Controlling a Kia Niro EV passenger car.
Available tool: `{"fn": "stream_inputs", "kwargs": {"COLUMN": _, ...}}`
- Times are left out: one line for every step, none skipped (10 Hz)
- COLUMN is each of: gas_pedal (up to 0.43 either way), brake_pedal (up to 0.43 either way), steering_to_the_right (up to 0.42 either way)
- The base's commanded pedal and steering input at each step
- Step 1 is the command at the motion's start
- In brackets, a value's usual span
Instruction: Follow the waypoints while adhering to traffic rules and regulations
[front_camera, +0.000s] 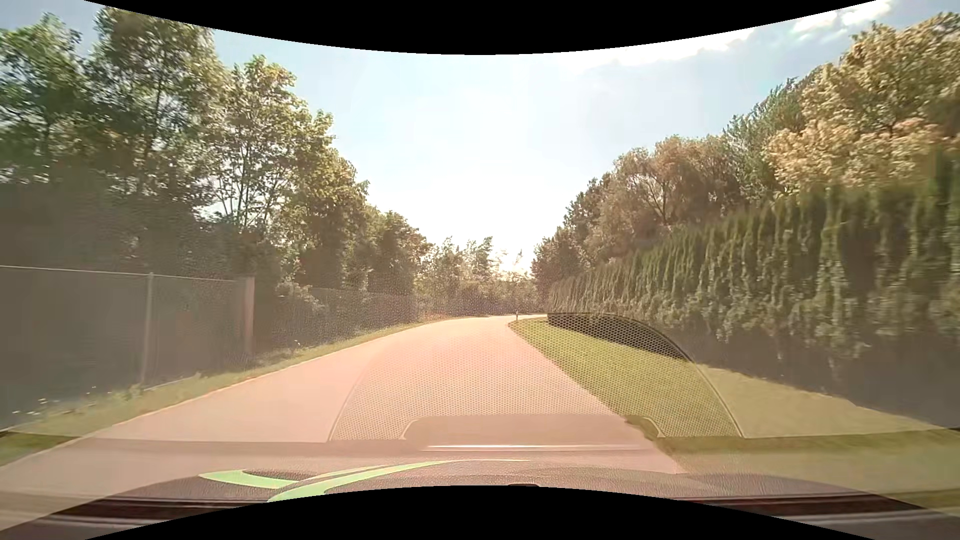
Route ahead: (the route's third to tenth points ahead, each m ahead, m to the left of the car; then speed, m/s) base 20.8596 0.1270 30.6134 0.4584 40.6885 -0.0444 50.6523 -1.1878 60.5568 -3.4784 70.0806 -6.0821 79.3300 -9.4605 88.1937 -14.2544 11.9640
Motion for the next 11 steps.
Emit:
{"fn": "stream_inputs", "kwargs": {"gas_pedal": 0.11, "brake_pedal": 0.0, "steering_to_the_right": 0.0}}
{"fn": "stream_inputs", "kwargs": {"gas_pedal": 0.11, "brake_pedal": 0.0, "steering_to_the_right": 0.0}}
{"fn": "stream_inputs", "kwargs": {"gas_pedal": 0.118, "brake_pedal": 0.0, "steering_to_the_right": 0.0}}
{"fn": "stream_inputs", "kwargs": {"gas_pedal": 0.118, "brake_pedal": 0.0, "steering_to_the_right": 0.001}}
{"fn": "stream_inputs", "kwargs": {"gas_pedal": 0.118, "brake_pedal": 0.0, "steering_to_the_right": 0.001}}
{"fn": "stream_inputs", "kwargs": {"gas_pedal": 0.118, "brake_pedal": 0.0, "steering_to_the_right": 0.001}}
{"fn": "stream_inputs", "kwargs": {"gas_pedal": 0.118, "brake_pedal": 0.0, "steering_to_the_right": 0.001}}
{"fn": "stream_inputs", "kwargs": {"gas_pedal": 0.118, "brake_pedal": 0.0, "steering_to_the_right": 0.001}}
{"fn": "stream_inputs", "kwargs": {"gas_pedal": 0.11, "brake_pedal": 0.0, "steering_to_the_right": 0.001}}
{"fn": "stream_inputs", "kwargs": {"gas_pedal": 0.11, "brake_pedal": 0.0, "steering_to_the_right": 0.001}}
{"fn": "stream_inputs", "kwargs": {"gas_pedal": 0.11, "brake_pedal": 0.0, "steering_to_the_right": 0.001}}
